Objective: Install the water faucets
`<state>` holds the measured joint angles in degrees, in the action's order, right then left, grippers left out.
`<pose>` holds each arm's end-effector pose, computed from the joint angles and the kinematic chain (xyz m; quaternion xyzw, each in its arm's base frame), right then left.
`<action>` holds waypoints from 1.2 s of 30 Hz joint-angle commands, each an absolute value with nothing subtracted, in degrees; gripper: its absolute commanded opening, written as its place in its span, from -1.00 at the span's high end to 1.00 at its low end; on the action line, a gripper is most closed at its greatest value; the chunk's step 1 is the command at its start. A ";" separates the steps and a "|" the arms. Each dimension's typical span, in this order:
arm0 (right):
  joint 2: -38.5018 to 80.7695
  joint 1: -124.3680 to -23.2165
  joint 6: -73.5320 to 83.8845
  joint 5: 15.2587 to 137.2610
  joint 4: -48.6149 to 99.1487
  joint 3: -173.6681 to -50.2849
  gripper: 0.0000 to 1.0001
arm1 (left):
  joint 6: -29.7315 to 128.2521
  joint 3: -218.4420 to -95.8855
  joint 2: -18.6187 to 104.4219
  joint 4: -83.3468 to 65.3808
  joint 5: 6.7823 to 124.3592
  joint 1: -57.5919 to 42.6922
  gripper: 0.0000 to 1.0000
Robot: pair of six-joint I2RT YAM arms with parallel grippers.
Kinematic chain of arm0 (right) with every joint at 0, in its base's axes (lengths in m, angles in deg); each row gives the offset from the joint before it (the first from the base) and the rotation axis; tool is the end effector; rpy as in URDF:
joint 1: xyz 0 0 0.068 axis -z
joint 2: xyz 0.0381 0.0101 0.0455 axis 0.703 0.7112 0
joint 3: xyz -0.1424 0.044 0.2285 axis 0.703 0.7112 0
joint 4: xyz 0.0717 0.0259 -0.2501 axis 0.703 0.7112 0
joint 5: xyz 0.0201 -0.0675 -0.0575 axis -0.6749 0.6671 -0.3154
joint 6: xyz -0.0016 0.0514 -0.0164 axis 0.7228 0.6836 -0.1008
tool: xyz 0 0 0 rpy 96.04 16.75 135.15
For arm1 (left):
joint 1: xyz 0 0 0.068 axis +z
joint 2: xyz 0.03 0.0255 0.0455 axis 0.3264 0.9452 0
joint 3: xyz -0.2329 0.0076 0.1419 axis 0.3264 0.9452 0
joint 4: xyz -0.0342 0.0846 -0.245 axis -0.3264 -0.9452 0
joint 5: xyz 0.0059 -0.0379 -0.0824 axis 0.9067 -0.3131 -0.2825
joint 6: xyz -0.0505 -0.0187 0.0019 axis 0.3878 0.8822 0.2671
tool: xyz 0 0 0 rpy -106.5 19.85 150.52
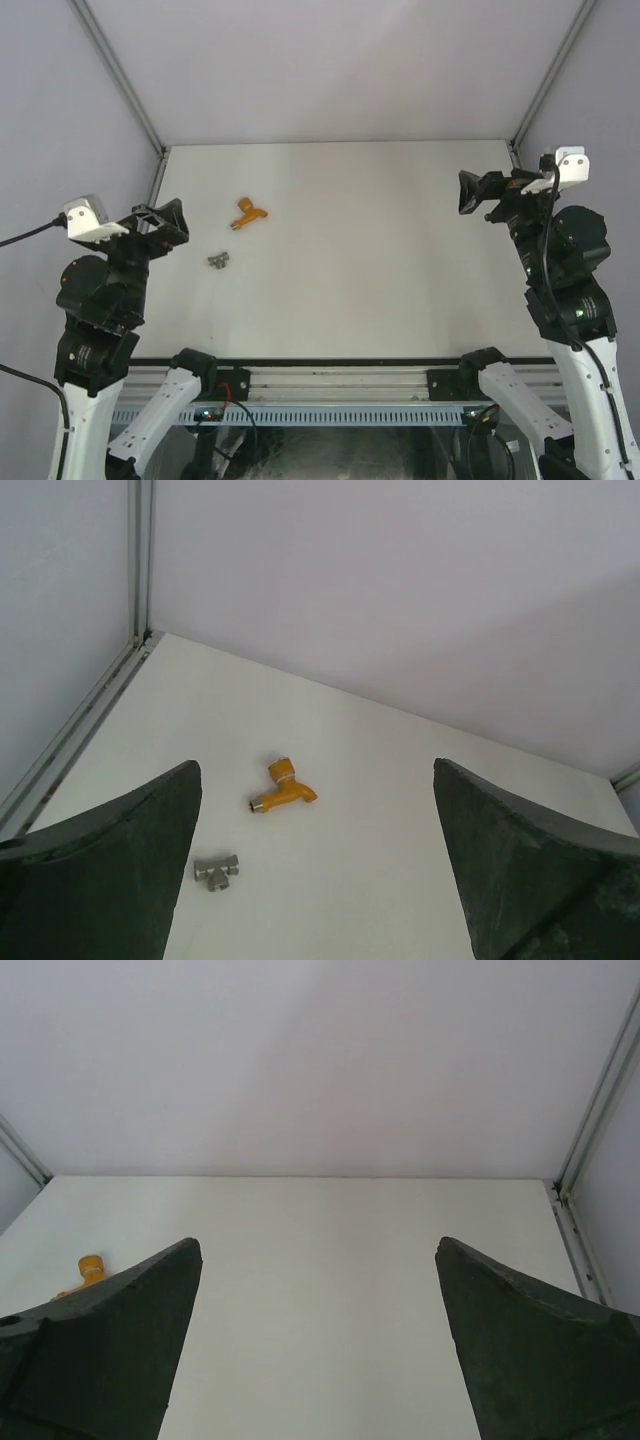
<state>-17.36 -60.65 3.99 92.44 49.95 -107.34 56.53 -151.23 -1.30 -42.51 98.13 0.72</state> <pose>0.1184 0.0285 0.4674 -0.0080 0.6877 0.0855 0.7209 0.0678 -0.0071 0.4468 -0.1564 0.6685 -0.0907 0.7214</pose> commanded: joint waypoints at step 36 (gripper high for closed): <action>2.18 -61.99 29.25 61.32 56.53 -92.40 -0.95 | 64.33 -150.84 57.72 -45.92 78.14 21.06 -0.87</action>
<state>1.59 -61.11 27.11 60.57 56.92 -92.09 63.20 -146.07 54.32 -44.04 75.20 20.26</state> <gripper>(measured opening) 0.981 0.958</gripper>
